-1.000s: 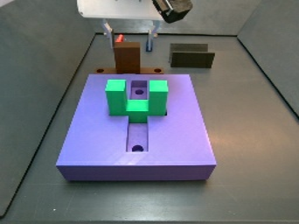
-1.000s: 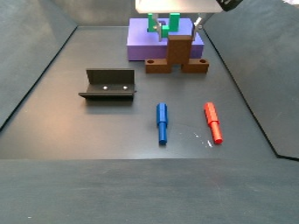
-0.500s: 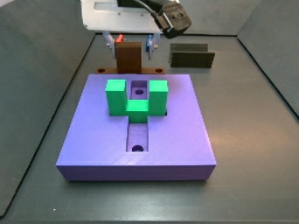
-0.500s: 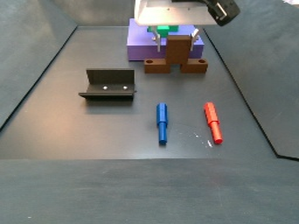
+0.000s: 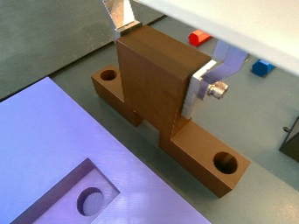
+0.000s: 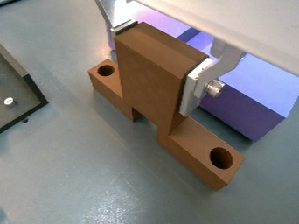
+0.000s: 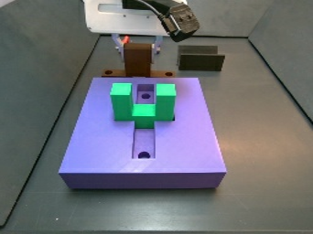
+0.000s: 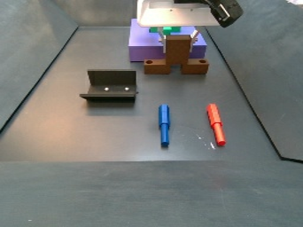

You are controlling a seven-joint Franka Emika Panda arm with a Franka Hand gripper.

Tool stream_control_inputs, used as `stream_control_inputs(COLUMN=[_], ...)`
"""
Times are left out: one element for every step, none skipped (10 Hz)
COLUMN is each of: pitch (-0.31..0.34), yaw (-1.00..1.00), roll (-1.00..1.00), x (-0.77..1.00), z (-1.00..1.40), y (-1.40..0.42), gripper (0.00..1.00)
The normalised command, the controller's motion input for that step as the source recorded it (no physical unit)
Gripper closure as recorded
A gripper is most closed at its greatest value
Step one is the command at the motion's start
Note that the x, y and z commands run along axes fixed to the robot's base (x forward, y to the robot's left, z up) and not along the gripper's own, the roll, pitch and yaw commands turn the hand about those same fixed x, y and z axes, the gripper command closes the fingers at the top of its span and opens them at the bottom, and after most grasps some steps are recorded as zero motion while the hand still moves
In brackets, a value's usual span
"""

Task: Pick up the brown object. Move up. Move to above the board. Insert the brown object.
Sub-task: Pick up the brown object.

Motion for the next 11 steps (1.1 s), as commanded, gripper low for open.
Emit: stream_control_inputs(pitch=[0.000,0.000,0.000,0.000,0.000,0.000,0.000,0.000,0.000,0.000,0.000], yaw=[0.00,0.00,0.00,0.00,0.00,0.00,0.00,0.00,0.00,0.00,0.00], roll=[0.00,0.00,0.00,0.00,0.00,0.00,0.00,0.00,0.00,0.00,0.00], x=[0.00,0.00,0.00,0.00,0.00,0.00,0.00,0.00,0.00,0.00,0.00], z=[0.00,0.00,0.00,0.00,0.00,0.00,0.00,0.00,0.00,0.00,0.00], y=[0.00,0.00,0.00,0.00,0.00,0.00,0.00,0.00,0.00,0.00,0.00], gripper=[1.00,1.00,1.00,1.00,1.00,1.00,1.00,1.00,1.00,1.00,1.00])
